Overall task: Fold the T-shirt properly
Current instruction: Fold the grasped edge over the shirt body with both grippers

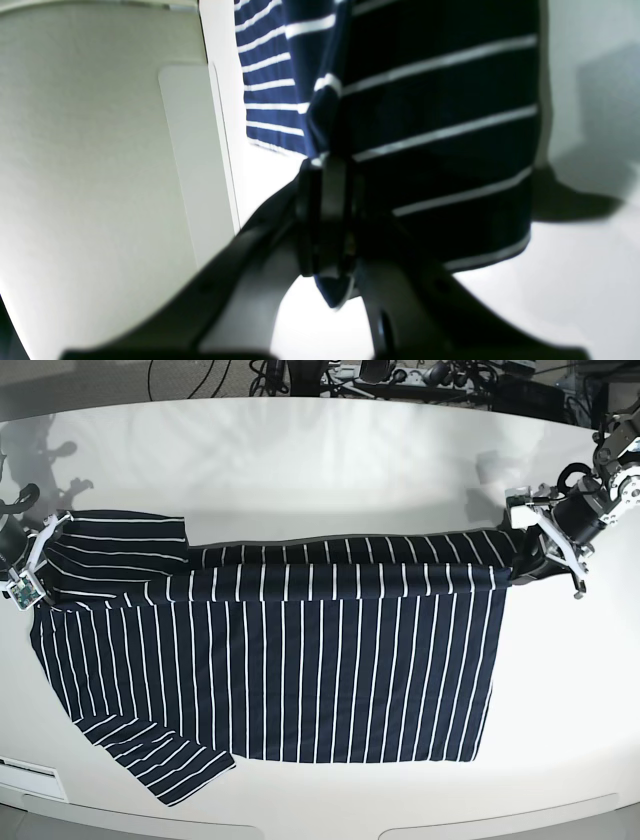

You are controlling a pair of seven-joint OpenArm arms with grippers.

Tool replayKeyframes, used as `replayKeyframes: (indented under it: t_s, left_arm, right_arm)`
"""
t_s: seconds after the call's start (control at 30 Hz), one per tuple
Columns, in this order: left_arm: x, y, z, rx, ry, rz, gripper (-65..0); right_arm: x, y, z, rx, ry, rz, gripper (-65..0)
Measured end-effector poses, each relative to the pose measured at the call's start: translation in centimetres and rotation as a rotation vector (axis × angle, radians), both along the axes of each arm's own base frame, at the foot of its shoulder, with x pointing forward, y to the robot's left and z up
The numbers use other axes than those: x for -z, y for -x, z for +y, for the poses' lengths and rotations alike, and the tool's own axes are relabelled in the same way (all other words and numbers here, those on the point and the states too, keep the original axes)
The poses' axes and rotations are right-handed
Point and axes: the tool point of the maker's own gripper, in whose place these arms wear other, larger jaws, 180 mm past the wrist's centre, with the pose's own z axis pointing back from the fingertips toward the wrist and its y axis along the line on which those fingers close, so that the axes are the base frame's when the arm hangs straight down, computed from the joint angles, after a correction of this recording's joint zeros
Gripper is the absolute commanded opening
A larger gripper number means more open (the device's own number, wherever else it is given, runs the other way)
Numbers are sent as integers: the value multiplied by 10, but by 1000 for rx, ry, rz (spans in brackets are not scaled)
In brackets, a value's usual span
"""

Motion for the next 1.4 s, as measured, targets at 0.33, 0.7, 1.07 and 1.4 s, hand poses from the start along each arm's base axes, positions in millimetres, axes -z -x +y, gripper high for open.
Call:
replayKeyframes:
  t_s: [0.33, 0.7, 1.07, 1.4]
  left_arm:
    - [3, -12, -22, -36, 160, 45, -650]
    - [-10, -43, -4, -48, 222, 16, -650]
    - [-18, -89, 9, -331, 587, 53, -638]
    - [-13, -93, 13, -379, 578, 52, -650]
  right_arm:
    - [20, 7, 16, -36, 4, 41, -650]
    - [-3, -19, 12, 0, 50, -97, -650]
    - [-25, -58, -14, 156, -168, -197, -511]
    - [-1, -49, 17, 107, -271, -118, -650]
